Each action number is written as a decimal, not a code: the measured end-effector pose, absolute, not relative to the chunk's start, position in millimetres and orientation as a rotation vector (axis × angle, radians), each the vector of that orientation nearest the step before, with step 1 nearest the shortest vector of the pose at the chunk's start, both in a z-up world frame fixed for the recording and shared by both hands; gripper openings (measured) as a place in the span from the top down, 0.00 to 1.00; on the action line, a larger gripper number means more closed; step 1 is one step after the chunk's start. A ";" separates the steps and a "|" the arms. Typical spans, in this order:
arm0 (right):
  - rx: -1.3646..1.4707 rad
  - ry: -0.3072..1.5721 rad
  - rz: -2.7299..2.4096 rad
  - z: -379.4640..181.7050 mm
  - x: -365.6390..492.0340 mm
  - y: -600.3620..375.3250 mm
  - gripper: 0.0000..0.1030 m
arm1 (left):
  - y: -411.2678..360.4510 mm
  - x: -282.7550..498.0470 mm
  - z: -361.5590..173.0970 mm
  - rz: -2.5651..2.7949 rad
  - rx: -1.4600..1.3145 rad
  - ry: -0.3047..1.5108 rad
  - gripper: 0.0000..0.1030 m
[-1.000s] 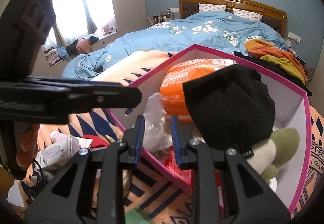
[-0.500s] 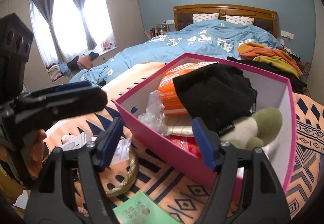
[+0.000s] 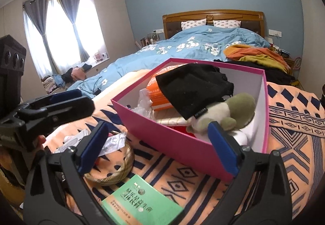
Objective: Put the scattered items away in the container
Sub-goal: 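Withdraw the right gripper from the box back toward the bed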
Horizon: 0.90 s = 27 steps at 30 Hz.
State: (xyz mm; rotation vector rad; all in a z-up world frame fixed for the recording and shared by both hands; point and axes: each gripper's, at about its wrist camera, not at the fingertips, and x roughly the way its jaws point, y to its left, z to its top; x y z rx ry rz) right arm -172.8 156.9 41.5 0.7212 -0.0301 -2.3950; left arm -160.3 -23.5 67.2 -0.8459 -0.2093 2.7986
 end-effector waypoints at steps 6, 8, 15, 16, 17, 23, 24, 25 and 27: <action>0.719 -0.052 -2.380 39.6 -153.1 169.7 0.02 | -34.6 -145.2 73.0 2.747 -0.870 -0.253 0.00; 0.723 -0.066 -2.355 38.7 -145.1 172.5 0.02 | -40.5 -139.0 75.4 2.722 -0.878 -0.290 0.00; 0.740 -0.080 -2.295 32.6 -116.7 180.5 0.02 | -43.3 -109.7 76.2 2.647 -0.928 -0.277 0.00; 0.747 -0.083 -2.286 30.9 -112.9 181.6 0.02 | -42.4 -106.2 74.2 2.636 -0.940 -0.274 0.00; 0.754 -0.083 -2.277 28.9 -109.3 181.9 0.02 | -41.6 -102.8 72.0 2.627 -0.950 -0.272 0.00; 0.791 -0.070 -2.221 16.3 -88.5 179.7 0.02 | -44.2 -80.7 63.1 2.578 -0.999 -0.302 0.00; 0.792 -0.071 -2.214 15.3 -85.2 179.2 0.02 | -46.0 -76.5 66.4 2.576 -0.988 -0.312 0.00; 0.792 -0.072 -2.206 14.4 -82.0 178.8 0.02 | -47.9 -72.3 70.5 2.575 -0.973 -0.323 0.00; 0.792 -0.078 -2.191 12.6 -75.9 177.9 0.02 | -51.9 -63.8 78.9 2.572 -0.944 -0.346 0.00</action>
